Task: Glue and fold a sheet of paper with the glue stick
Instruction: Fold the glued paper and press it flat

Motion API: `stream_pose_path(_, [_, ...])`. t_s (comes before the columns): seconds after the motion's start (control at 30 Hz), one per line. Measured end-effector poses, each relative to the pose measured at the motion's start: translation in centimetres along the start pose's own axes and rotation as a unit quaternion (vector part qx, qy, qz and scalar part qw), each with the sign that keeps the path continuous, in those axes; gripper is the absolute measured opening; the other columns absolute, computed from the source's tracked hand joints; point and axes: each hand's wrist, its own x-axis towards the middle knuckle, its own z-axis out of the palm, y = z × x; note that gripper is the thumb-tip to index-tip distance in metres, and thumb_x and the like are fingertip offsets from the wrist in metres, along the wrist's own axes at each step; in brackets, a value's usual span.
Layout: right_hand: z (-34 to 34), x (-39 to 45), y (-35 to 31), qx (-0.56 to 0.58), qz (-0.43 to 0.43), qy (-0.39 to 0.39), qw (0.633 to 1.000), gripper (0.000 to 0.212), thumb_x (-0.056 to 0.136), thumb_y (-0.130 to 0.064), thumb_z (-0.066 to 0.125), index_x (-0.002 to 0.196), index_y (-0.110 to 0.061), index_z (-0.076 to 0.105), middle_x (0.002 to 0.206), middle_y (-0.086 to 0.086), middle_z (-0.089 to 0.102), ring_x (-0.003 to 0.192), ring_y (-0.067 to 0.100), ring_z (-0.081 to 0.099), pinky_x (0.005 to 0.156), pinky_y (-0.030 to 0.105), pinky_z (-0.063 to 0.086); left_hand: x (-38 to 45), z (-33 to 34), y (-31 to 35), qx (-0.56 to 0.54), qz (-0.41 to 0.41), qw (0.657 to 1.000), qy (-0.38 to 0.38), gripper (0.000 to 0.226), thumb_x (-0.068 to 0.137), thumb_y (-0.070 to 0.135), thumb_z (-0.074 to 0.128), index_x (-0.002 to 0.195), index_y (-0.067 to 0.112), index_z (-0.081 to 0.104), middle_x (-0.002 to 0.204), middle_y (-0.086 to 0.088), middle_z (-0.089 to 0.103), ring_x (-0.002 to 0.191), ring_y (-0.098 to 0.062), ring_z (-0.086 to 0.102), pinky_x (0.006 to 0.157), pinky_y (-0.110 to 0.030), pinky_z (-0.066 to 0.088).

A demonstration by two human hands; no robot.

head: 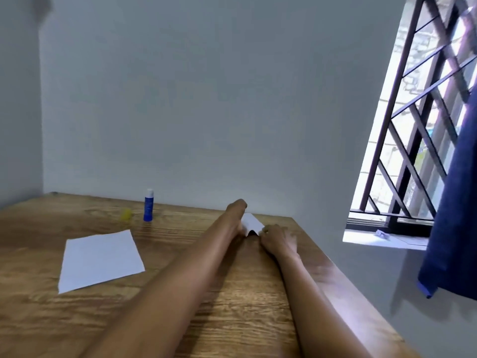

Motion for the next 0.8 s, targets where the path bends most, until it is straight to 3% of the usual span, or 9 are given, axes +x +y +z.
stream_pose_path(0.1, [0.3, 0.5, 0.1, 0.001, -0.007, 0.005, 1.0, 0.033, 0.096, -0.03, 0.039, 0.113, -0.016, 0.064, 0.123, 0.008, 0.061, 0.12, 0.029, 0.048, 0.098, 0.042, 0.039, 0.5, 0.2, -0.3, -0.038, 0.016, 0.999, -0.011, 0.047, 0.092, 0.013, 0.042, 0.137, -0.001, 0.037, 0.144, -0.023, 0.04, 0.123, -0.04, 0.049, 0.098, -0.046, 0.044])
stream_pose_path(0.17, [0.2, 0.6, 0.1, -0.006, -0.012, 0.006, 1.0, 0.034, 0.096, -0.03, 0.039, 0.114, -0.016, 0.064, 0.123, 0.008, 0.061, 0.12, 0.029, 0.048, 0.096, 0.042, 0.038, 0.5, 0.1, -0.8, -0.022, 0.019, 1.0, -0.004, 0.041, 0.091, 0.008, 0.046, 0.131, -0.001, 0.043, 0.139, -0.023, 0.047, 0.089, -0.034, 0.061, 0.069, -0.037, 0.053])
stream_pose_path(0.23, [0.3, 0.6, 0.0, -0.011, -0.019, 0.006, 1.0, 0.033, 0.094, -0.027, 0.038, 0.111, -0.016, 0.065, 0.121, 0.009, 0.062, 0.117, 0.029, 0.05, 0.091, 0.04, 0.04, 1.0, 0.0, -1.4, 0.032, 0.036, 0.999, 0.022, 0.039, 0.089, 0.003, 0.052, 0.128, -0.001, 0.045, 0.128, -0.022, 0.055, 0.069, -0.025, 0.054, 0.05, -0.029, 0.045])
stream_pose_path(0.33, [0.3, 0.5, -0.3, 0.03, -0.031, 0.03, 0.999, 0.029, 0.093, -0.025, 0.039, 0.088, -0.011, 0.064, 0.112, 0.011, 0.064, 0.104, 0.031, 0.056, 0.084, 0.039, 0.046, 1.7, -0.3, -2.0, 0.131, 0.102, 0.983, 0.076, 0.038, 0.086, 0.001, 0.052, 0.124, -0.002, 0.049, 0.117, -0.022, 0.06, 0.087, -0.032, 0.062, 0.069, -0.036, 0.053])
stream_pose_path(0.4, [0.0, 0.9, -0.5, 0.1, -0.024, 0.063, 0.993, 0.024, 0.093, -0.026, 0.042, 0.09, -0.011, 0.06, 0.115, 0.013, 0.062, 0.104, 0.031, 0.057, 0.085, 0.039, 0.047, 1.3, -1.0, -2.1, 0.158, 0.142, 0.975, 0.068, 0.033, 0.083, 0.002, 0.051, 0.116, -0.001, 0.056, 0.115, -0.02, 0.063, 0.1, -0.032, 0.062, 0.081, -0.036, 0.052])
stream_pose_path(0.53, [-0.3, 1.1, -0.8, 0.345, 0.021, 0.029, 0.938, 0.049, 0.092, -0.034, 0.049, 0.132, -0.008, 0.043, 0.125, 0.012, 0.057, 0.111, 0.029, 0.058, 0.094, 0.042, 0.049, -0.9, -3.6, -1.1, 0.2, 0.164, 0.966, -0.018, 0.018, 0.083, 0.005, 0.055, 0.101, 0.003, 0.061, 0.098, -0.015, 0.062, 0.079, -0.023, 0.058, 0.072, -0.032, 0.045])
stream_pose_path(0.6, [-0.2, 0.9, -1.8, 0.442, 0.014, -0.02, 0.897, 0.037, 0.092, -0.031, 0.052, 0.122, -0.009, 0.052, 0.111, 0.009, 0.063, 0.098, 0.025, 0.064, 0.086, 0.041, 0.054, -2.2, -5.7, -0.4, 0.232, 0.174, 0.956, -0.039, 0.023, 0.086, 0.004, 0.054, 0.107, -0.001, 0.061, 0.102, -0.017, 0.062, 0.088, -0.028, 0.06, 0.073, -0.032, 0.045])
stream_pose_path(0.67, [-0.6, 0.4, -3.2, 0.442, -0.033, -0.031, 0.896, 0.013, 0.092, -0.021, 0.052, 0.092, -0.01, 0.06, 0.089, 0.006, 0.064, 0.078, 0.018, 0.064, 0.069, 0.031, 0.054, -3.2, -7.8, 0.0, 0.241, 0.175, 0.953, -0.049, 0.029, 0.088, 0.006, 0.054, 0.116, -0.004, 0.058, 0.111, -0.02, 0.063, 0.095, -0.031, 0.062, 0.073, -0.032, 0.049])
stream_pose_path(0.8, [-1.4, -0.7, -5.9, 0.451, -0.069, -0.012, 0.89, 0.016, 0.094, -0.02, 0.052, 0.094, -0.008, 0.062, 0.088, 0.005, 0.066, 0.076, 0.019, 0.063, 0.07, 0.035, 0.051, -5.6, -13.3, 1.3, 0.252, 0.178, 0.949, -0.069, 0.038, 0.097, 0.035, 0.046, 0.114, 0.003, 0.058, 0.093, -0.005, 0.065, 0.067, -0.018, 0.061, 0.06, -0.027, 0.052])
